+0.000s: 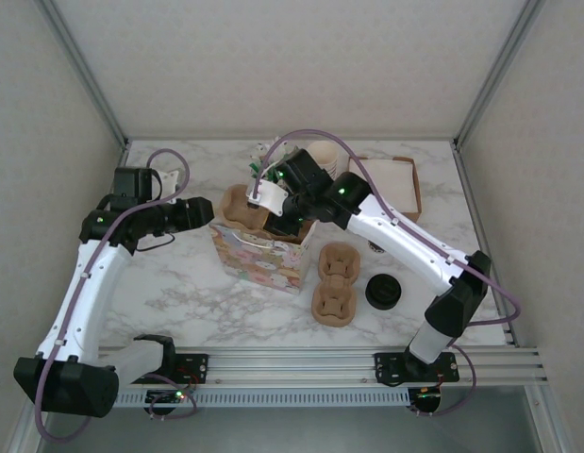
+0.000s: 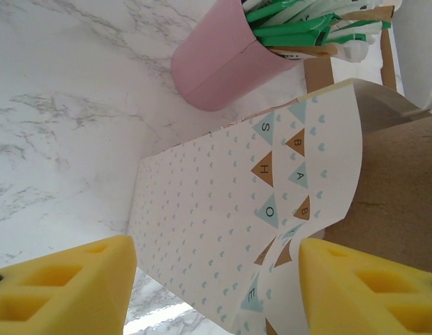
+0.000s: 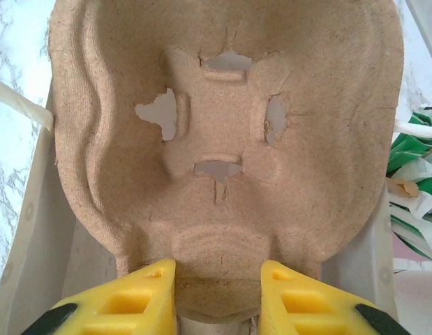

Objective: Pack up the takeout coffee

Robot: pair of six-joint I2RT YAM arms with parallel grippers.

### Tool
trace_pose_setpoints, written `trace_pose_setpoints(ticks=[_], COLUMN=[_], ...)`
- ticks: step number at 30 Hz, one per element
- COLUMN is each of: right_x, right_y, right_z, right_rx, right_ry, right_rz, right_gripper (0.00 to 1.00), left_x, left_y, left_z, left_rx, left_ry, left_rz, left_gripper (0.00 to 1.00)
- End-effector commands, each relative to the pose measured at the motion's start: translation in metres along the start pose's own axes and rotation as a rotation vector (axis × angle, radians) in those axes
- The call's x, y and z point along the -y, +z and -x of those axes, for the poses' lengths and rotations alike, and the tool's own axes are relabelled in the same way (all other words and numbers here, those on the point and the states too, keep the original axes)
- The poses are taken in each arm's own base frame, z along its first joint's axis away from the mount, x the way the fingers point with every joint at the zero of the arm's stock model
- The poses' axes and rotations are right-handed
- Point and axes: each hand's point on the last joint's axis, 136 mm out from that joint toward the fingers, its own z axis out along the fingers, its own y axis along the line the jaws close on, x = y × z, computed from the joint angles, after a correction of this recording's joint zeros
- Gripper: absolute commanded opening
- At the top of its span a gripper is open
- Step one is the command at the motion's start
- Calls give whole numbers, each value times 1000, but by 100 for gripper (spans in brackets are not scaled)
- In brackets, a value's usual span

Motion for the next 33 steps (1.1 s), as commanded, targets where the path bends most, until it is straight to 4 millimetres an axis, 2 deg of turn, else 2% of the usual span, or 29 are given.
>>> trace_pose_setpoints(ticks=[1, 16, 27, 33], right_x=[-3, -3, -7, -13], right_y=[0, 12, 27, 34], right_z=[-1, -12, -19, -27], right_rx=[-31, -114, -177, -227], right_ry=[-18, -55, -71, -83], right_rz=[9, 12, 58, 102], right_gripper=[28, 28, 28, 29], left_x=[2, 7, 14, 9], left_y=[-4, -9, -17, -18], left_z=[-1, -1, 3, 5], left_rx=[35, 71, 113, 129], left_ry=[33, 58, 89, 88], left_rz=[2, -16, -39, -5], left_gripper=[62, 62, 65, 68])
